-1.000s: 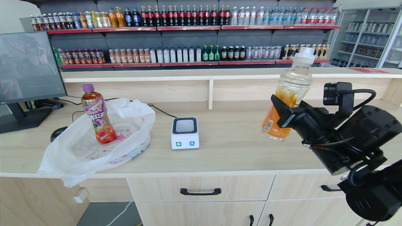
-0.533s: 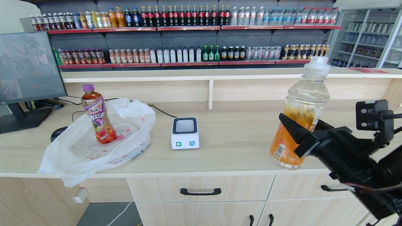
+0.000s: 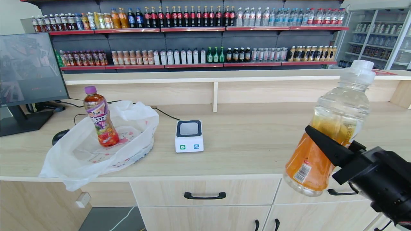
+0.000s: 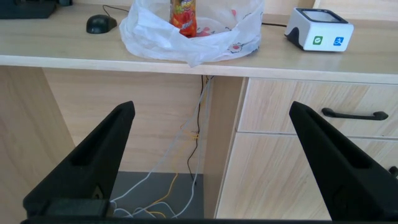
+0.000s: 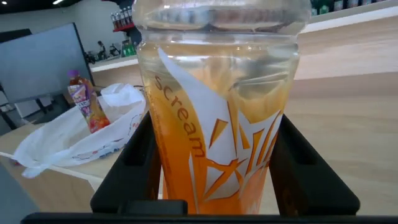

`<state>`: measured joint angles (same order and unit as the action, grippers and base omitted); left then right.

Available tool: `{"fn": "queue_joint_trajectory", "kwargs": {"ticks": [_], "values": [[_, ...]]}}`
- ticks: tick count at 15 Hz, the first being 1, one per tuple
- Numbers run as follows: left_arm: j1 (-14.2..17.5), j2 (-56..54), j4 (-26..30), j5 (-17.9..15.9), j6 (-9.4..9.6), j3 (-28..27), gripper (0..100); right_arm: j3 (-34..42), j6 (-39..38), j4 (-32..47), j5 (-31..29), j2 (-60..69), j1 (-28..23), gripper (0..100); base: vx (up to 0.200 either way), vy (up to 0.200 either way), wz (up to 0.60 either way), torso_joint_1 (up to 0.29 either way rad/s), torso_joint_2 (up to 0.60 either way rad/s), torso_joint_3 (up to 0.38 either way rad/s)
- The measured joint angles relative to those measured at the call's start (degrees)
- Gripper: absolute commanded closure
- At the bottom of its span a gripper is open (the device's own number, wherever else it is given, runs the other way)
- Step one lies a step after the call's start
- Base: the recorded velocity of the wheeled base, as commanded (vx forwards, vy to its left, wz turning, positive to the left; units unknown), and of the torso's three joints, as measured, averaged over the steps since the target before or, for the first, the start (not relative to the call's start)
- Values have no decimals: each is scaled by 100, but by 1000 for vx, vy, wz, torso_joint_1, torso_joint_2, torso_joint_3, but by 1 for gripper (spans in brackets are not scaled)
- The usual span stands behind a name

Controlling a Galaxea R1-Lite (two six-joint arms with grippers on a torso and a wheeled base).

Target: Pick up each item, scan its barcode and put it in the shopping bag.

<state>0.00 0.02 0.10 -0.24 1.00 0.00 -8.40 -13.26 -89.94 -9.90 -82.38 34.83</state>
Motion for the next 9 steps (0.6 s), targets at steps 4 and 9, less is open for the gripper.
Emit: {"fn": "queue_joint_trajectory", "kwargs": {"ticks": [4,9], "values": [[0,0,0,2,-2,0,0,-99,-969,2,816,68,411,100,0,0,0,0,0,0],[0,0,0,0,-5,0,0,-227,-1890,4,1178,57,1162,100,0,0,0,0,0,0]]}}
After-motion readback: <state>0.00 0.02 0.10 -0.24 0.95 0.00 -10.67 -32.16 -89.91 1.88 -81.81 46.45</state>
